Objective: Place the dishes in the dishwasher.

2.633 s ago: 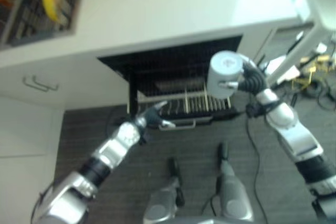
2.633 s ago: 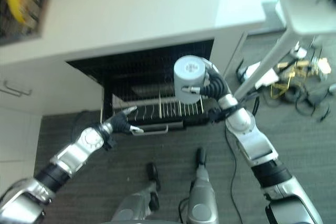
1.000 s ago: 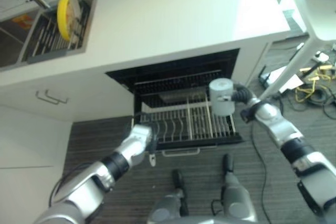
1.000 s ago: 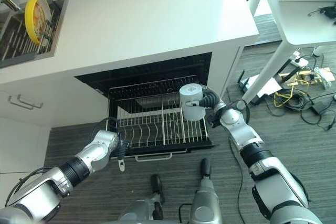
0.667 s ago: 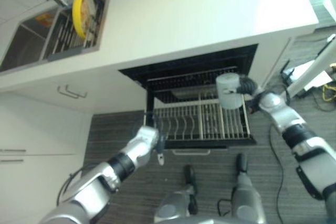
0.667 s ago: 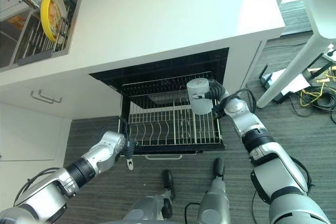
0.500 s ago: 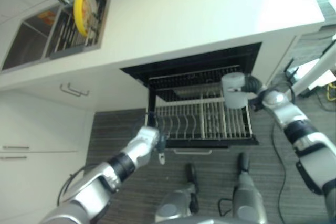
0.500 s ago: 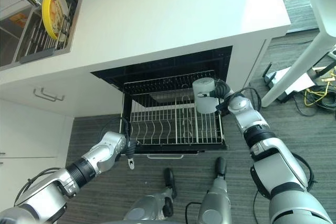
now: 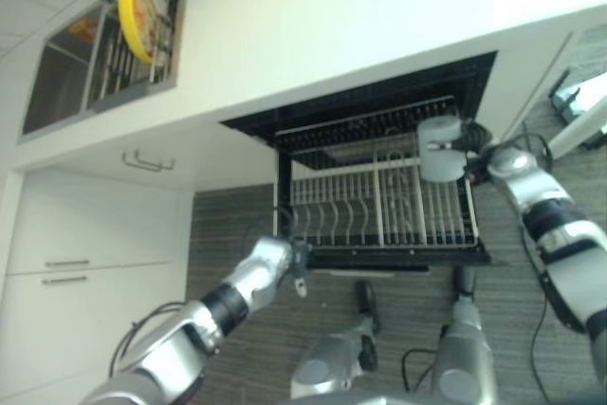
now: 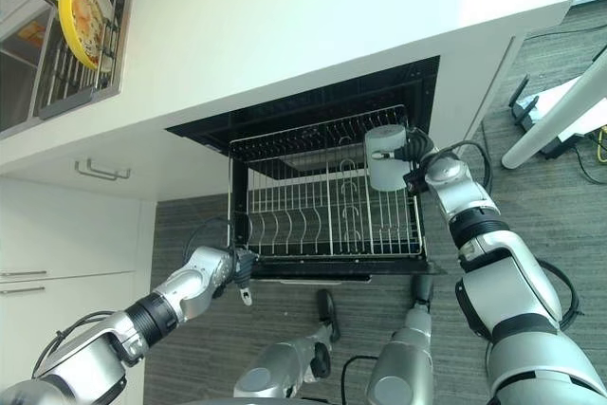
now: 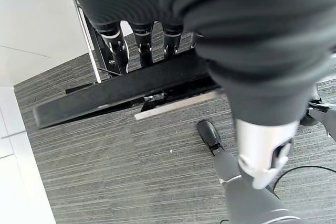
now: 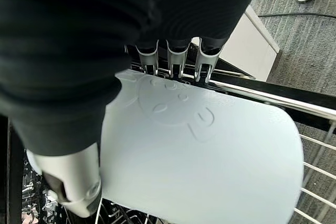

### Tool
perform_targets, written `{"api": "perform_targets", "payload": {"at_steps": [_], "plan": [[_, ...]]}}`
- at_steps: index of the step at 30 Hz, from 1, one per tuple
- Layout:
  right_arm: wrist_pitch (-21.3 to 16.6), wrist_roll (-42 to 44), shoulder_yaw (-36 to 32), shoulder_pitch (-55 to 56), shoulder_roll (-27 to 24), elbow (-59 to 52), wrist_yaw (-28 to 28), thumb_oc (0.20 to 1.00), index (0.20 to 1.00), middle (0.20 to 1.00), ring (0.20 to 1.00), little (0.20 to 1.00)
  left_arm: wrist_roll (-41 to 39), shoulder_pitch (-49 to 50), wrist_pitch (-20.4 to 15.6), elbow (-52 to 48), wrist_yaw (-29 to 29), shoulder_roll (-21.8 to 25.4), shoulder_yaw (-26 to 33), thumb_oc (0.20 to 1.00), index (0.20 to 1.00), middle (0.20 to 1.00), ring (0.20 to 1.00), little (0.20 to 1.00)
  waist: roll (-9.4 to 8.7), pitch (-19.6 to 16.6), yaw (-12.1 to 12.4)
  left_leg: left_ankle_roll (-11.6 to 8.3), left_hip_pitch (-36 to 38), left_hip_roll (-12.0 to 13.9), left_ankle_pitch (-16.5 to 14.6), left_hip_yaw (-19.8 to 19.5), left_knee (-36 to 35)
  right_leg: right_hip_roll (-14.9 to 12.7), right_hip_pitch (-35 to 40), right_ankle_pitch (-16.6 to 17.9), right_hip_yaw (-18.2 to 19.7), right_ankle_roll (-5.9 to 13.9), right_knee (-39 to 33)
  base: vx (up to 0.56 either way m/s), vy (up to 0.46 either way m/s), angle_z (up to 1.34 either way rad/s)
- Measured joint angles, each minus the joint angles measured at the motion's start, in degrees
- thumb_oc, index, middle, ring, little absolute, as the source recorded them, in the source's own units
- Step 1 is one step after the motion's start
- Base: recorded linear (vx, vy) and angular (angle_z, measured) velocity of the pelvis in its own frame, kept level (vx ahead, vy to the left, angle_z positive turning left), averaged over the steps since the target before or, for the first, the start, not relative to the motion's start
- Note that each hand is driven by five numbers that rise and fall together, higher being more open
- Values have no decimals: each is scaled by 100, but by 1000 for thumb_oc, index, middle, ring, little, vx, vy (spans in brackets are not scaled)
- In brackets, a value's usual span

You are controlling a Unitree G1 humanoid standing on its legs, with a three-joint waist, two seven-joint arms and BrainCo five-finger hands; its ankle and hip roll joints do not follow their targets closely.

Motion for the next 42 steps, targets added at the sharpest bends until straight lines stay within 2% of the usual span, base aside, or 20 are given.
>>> {"api": "perform_targets", "payload": {"at_steps": [1, 13, 17, 19, 21, 24, 25, 27, 28, 30, 31, 33, 34, 35, 36, 39, 41, 42], "plan": [[17, 0, -2, -14, -1, 0, -1, 1000, 1000, 1000, 1000, 1000, -61, 10, 4, 3, 26, 0, 0, 1000, 1000, 1000, 1000, 1000, 0, 0, 0, 0, 5, -8, 0, 4, 0, -9, 0, -1, 5, 1, 0, -21, 47, -3], [79, -1, 3, -28, 35, -33, -126, 1000, 1000, 1000, 1000, 1000, -155, 45, 22, 156, 351, -38, -10, 1000, 1000, 1000, 1000, 1000, -5, 3, -19, 0, 6, -20, 1, 8, 0, -22, -1, -1, 6, 8, 1, -33, 14, 0], [82, 3, 3, -27, 13, -368, -274, 1000, 1000, 1000, 1000, 1000, -485, 94, 185, 87, 552, 100, 2, 1000, 1000, 1000, 1000, 1000, -110, 84, -67, 0, 13, -3, 1, 17, 0, -1, 0, 4, 13, 1, 2, -47, -9, -1], [58, 12, -7, -27, -17, -713, -325, 1000, 1000, 1000, 1000, 1000, -886, 172, 182, -6, 796, 340, 22, 1000, 1000, 1000, 1000, 1000, -196, 145, -166, 0, 20, -3, 1, 21, 0, 0, 2, 8, 30, -2, 2, 0, 0, 0], [47, 16, -134, 38, -195, -1198, -421, 1000, 1000, 1000, 1000, 1000, -1824, 409, 171, -279, 1411, 629, 198, 1000, 1000, 1000, 1000, 1000, -245, 181, -204, 0, 40, -10, 1, 29, 0, -3, 6, 24, 73, -2, 2, -28, 15, -4], [7, 11, -621, 701, -475, -2398, -501, 1000, 1000, 1000, 1000, 1000, -3181, 1100, -133, -1500, 2138, 1348, 788, 1000, 1000, 1000, 1000, 1000, -333, 247, -170, 0, 124, -11, 0, 29, 0, -6, 86, 38, 89, -5, 2, -36, -44, -1], [7, 10, -690, 785, -492, -2480, -506, 1000, 1000, 1000, 1000, 1000, -3329, 1209, -186, -1707, 2205, 1418, 877, 1000, 1000, 1000, 1000, 1000, -336, 247, -163, 0, 140, -15, 0, 26, 0, -10, 109, 40, 78, -2, 3, -56, -84, 13], [-245, -5, -1391, 1960, -731, -3570, -540, 1000, 1000, 1000, 1000, 1000, -4127, 1859, -432, -3231, 2519, 1742, 1924, 1000, 1000, 1000, 1000, 1000, -415, 295, -64, 0, 142, 21, 0, 4, 0, 16, 178, 50, -46, -9, 3, -68, -136, 20], [-232, -3, -1401, 2162, -729, -3573, -551, 1000, 1000, 1000, 1000, 1000, -4401, 1916, -682, -3374, 2717, 1795, 2222, 1000, 1000, 1000, 1000, 1000, -479, 297, -45, -1, 182, 45, -1, -13, 1, 26, 216, 61, -44, -17, 3, -82, -193, 10], [-290, -2, -1686, 2837, -683, -4144, -554, 1000, 1000, 1000, 1000, 1000, -4781, 2047, -920, -3417, 2867, 1758, 2782, 1000, 1000, 1000, 1000, 1000, -640, 291, -27, -1, 188, 72, -8, -25, -1, 61, 224, 74, -49, -32, 2, -61, -145, -1], [-376, 0, -1914, 3304, -585, -4440, -561, 1000, 1000, 1000, 1000, 1000, -4993, 2111, -1165, -3359, 3008, 1754, 3172, 1000, 1000, 1000, 1000, 1000, -801, 280, -17, -3, 189, 106, -9, -27, -1, 94, 224, 91, -52, -54, 2, -55, -128, -3], [-378, 0, -2096, 3744, -381, -4571, -667, 1000, 1000, 1000, 1000, 1000, -5129, 2157, -1350, -3203, 3166, 1771, 3444, 1000, 1000, 1000, 1000, 1000, -1077, 200, -27, -40, 191, 136, -18, -27, -2, 123, 215, 88, -41, -37, 1, -71, -160, -4], [-450, 0, -2364, 4156, -146, -4697, -668, 1000, 1000, 1000, 1000, 1000, -5370, 2217, -1591, -3205, 3264, 1696, 3580, 1000, 1000, 1000, 1000, 1000, -1249, 126, -53, -53, 202, 161, -13, -42, -3, 135, 233, 97, -45, -36, 3, -43, -171, 9], [-502, 0, -2842, 4826, 385, -5024, -654, 1000, 1000, 1000, 1000, 1000, -5614, 2398, -2134, -3276, 3391, 1265, 4208, 1000, 1000, 1000, 1000, 1000, -1529, -7, -48, -71, 233, 177, -3, -112, -3, 157, 303, 91, -110, -47, 1, 19, -129, 17], [-499, 5, -2966, 5079, 565, -5017, -620, 1000, 1000, 1000, 1000, 1000, -5722, 2418, -2556, -3256, 3544, 1198, 4451, 1000, 1000, 1000, 1000, 1000, -1799, -149, -99, -72, 277, 185, -3, -149, -3, 158, 368, 88, -150, -52, 1, 35, -67, 17], [-496, 10, -3050, 5194, 727, -5021, -593, 1000, 1000, 1000, 1000, 1000, -5725, 2452, -3157, -3267, 3534, 989, 4524, 1000, 1000, 1000, 1000, 1000, -2080, -338, -104, -20, 534, 145, -78, -145, -5, 115, 631, 65, -148, -26, 0, 47, 44, 4], [-470, 20, -3176, 5217, 751, -5146, -599, 1000, 1000, 1000, 1000, 1000, -5767, 2451, -3369, -3310, 3443, 840, 4559, 1000, 1000, 1000, 1000, 1000, -2192, -447, -81, -58, 628, 80, -122, -144, -3, 59, 717, 72, -148, 1, 1, 75, 78, 0], [-463, 66, -3275, 5261, 824, -5364, -609, 1000, 1000, 1000, 1000, 1000, -5965, 2569, -3419, -3453, 3298, 681, 4583, 1000, 1000, 1000, 1000, 1000, -2280, -552, -66, -16, 762, 34, -154, -128, -4, 11, 833, 52, -133, 35, 1, 12, 54, -7]]}}
